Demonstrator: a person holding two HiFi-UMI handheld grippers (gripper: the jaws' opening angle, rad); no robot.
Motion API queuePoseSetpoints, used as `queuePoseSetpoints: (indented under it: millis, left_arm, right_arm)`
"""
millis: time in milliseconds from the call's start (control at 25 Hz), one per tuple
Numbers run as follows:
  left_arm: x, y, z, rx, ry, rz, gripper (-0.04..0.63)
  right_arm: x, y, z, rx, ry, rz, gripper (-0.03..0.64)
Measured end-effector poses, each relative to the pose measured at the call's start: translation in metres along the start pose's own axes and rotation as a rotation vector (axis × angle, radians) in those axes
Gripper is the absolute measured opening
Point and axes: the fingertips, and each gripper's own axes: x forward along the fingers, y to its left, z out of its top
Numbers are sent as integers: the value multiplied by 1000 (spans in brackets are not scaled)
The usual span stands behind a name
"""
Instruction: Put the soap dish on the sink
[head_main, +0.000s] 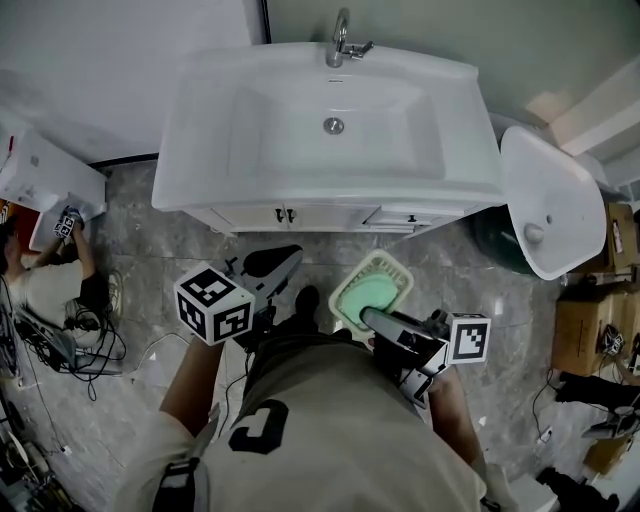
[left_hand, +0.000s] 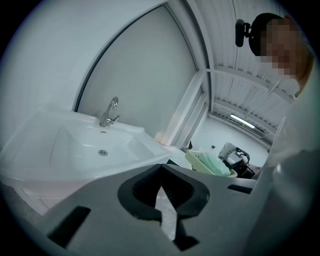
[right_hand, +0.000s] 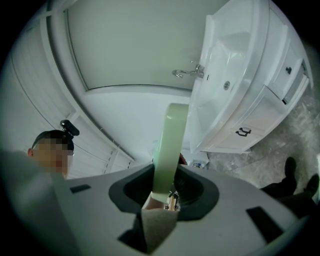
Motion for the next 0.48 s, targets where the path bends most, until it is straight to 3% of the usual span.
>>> queuePoseSetpoints:
  millis: [480]
  left_arm:
    - [-8,46,-4,13,24,35,20]
  right_arm:
    - [59,-9,14,-8,74,-27,115]
